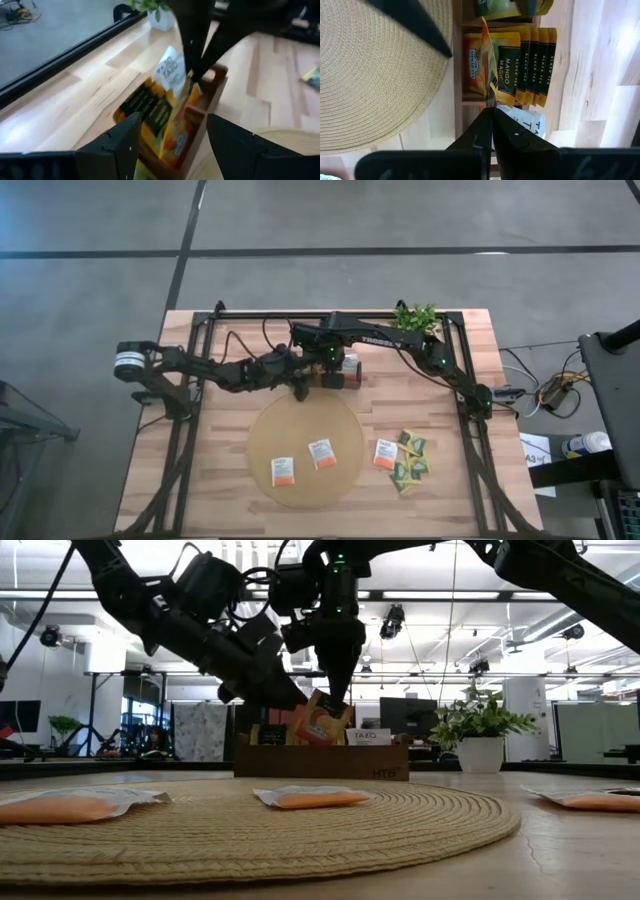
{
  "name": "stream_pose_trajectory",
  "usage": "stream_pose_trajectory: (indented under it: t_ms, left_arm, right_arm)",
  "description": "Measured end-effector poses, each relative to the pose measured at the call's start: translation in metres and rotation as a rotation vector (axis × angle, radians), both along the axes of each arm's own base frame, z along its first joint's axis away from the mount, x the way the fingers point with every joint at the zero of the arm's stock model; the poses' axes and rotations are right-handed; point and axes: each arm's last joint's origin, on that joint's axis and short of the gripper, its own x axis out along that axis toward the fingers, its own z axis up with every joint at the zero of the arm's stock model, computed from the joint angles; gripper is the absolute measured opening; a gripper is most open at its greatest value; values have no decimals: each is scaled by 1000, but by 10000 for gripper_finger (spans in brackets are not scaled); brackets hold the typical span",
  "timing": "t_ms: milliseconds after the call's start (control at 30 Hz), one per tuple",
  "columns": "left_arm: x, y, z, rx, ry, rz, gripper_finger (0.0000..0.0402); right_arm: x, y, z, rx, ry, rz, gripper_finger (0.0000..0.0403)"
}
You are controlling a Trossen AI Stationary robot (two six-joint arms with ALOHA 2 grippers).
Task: Pick & Place Tea
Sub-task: Put the yellow tea bag into the middle section of the wooden organizer
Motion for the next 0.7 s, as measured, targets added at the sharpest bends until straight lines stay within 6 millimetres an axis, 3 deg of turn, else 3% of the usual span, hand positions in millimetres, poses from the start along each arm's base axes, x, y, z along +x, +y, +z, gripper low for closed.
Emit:
stream_pose_trajectory:
  t_ms: [367, 700]
  left_arm:
    - [-3, 6, -3, -7, 20, -5, 213]
    - [1, 5, 1, -19, 4, -45, 84]
  right_arm:
    - [0, 0, 0, -1, -2, 13, 8]
    - [0, 1, 0, 1, -2, 11, 8]
